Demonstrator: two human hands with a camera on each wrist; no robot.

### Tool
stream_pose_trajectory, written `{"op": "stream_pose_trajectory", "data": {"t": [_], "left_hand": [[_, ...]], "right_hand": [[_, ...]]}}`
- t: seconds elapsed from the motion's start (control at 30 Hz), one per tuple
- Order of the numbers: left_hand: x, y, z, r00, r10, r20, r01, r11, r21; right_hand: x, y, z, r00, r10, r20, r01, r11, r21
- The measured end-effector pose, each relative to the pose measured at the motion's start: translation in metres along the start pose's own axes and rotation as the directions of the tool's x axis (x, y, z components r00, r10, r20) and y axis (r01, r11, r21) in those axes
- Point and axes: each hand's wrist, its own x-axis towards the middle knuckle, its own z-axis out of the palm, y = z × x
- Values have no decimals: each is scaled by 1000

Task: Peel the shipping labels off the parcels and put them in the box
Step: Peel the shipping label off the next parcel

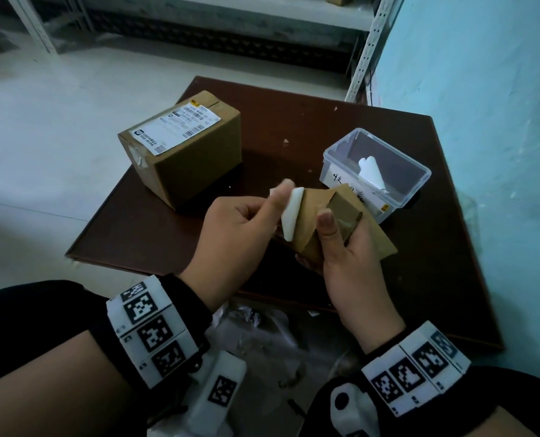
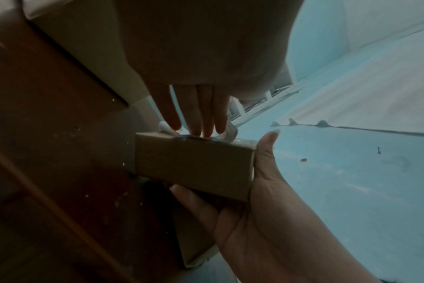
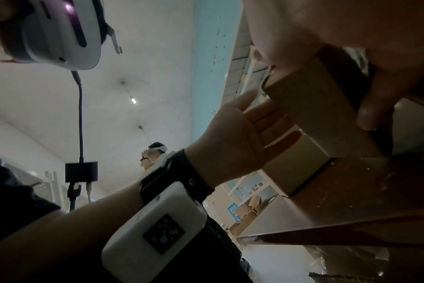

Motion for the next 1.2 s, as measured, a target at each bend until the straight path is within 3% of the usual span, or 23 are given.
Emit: {"op": "stream_pose_trajectory", "data": {"t": [0.13,0.3,0.4,0.5,0.6,0.67,0.73,0.8,0.87,0.9,0.97,1.03,1.2], "left_hand": [[-4,1,-2,963,183,201,-206,973,106],[-2,-9,-2,921,342,185,-388,844,370],[-3,-7,-3,974,190,127,-223,907,357],[1,0,-2,999,-39,-13,40,995,92],[7,15,-3,955,-286,-80,249,916,-314],[7,21,-5,940,-337,-43,296,874,-386],[4,20,-5,965,-261,-10,240,904,-355],[-1,13,-5,999,-53,11,54,986,-158],[-5,8,-5,983,137,120,-141,990,30],[-6,7,-5,967,177,182,-192,979,70],[-2,2,-7,949,219,228,-247,963,104],[3,-1,-8,954,231,193,-251,964,86],[10,-4,-15,984,134,116,-132,991,-25]], "right_hand": [[1,1,-2,999,-18,-26,17,1000,-17],[3,-5,0,998,48,-40,-45,995,85],[3,-8,-1,995,86,-46,-80,990,118],[2,-13,-3,995,98,-19,-95,989,114],[1,-17,-4,999,27,46,-26,1000,-14],[1,-18,-1,995,-16,94,26,994,-107],[1,-13,1,996,-8,93,18,994,-104],[3,-9,3,996,55,73,-53,998,-35],[4,-8,3,989,137,50,-139,990,37],[5,-9,2,987,156,34,-158,985,65],[6,-9,-2,988,156,10,-156,981,116],[7,-11,-3,993,120,17,-121,986,116],[2,-11,-1,994,-1,105,-4,999,44]]}}
